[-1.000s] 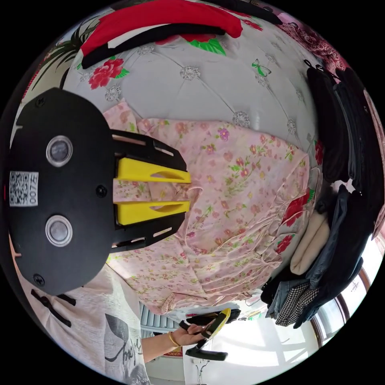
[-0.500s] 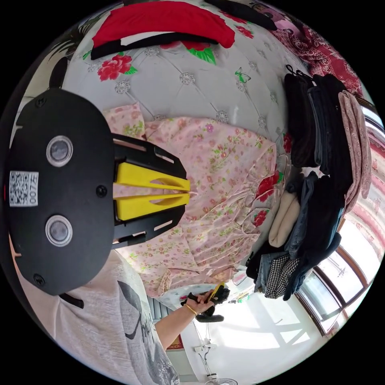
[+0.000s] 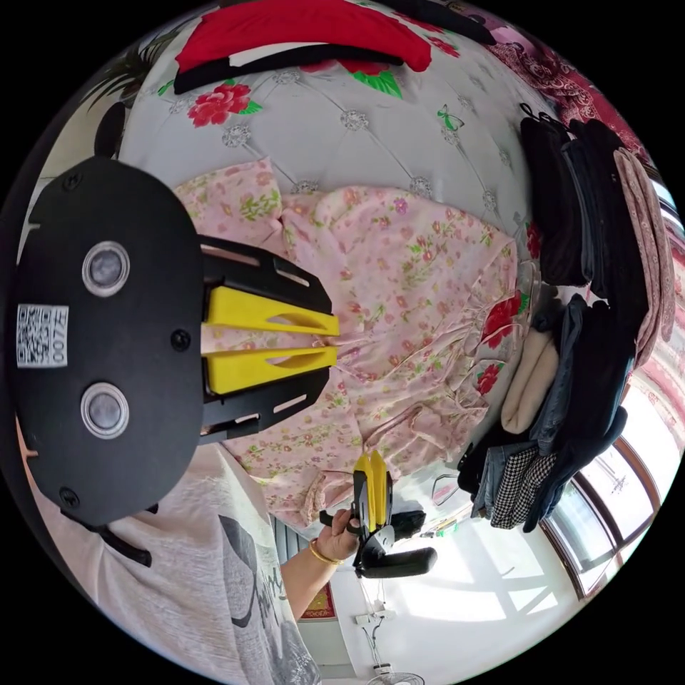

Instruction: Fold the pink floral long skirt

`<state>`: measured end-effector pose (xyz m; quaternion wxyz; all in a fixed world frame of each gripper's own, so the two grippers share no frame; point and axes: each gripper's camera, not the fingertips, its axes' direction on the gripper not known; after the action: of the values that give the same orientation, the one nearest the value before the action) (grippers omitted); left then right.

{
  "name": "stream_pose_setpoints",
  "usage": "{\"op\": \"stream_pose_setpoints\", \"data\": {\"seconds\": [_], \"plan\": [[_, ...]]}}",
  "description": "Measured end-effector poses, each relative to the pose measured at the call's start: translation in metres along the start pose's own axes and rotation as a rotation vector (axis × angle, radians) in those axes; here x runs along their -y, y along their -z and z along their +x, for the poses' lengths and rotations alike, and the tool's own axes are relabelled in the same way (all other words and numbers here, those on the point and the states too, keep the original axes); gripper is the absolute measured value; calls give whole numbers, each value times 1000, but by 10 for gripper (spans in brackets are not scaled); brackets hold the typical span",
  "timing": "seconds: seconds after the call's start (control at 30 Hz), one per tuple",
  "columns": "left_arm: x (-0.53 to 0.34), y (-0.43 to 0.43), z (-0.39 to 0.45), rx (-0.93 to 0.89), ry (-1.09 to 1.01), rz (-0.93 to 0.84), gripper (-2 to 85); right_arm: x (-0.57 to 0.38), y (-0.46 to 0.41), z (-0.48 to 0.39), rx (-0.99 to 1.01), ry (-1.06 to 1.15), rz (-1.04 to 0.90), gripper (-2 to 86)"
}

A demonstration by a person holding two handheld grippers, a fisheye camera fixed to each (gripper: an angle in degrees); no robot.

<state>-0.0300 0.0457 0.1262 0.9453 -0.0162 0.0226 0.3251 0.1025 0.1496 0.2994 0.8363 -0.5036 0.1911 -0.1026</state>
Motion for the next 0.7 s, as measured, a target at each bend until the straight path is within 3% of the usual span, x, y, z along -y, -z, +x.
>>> {"op": "stream_pose_setpoints", "data": {"seconds": [0.23,0.47,0.57,0.7], "plan": [[-18,6,6,-3,-32,-29,28,-42,23,-21,-152,-131,112,63],[-23,7,16,-32,-85,-58,21,-76,-3,-36,-379,-148,-55,34],[-25,10,15,-36,-70,-64,21,-83,6,-11,-596,-328,-41,11],[-31,20,12,-32,-57,-53,13,-102,59,24,-501,-562,147,10]]}}
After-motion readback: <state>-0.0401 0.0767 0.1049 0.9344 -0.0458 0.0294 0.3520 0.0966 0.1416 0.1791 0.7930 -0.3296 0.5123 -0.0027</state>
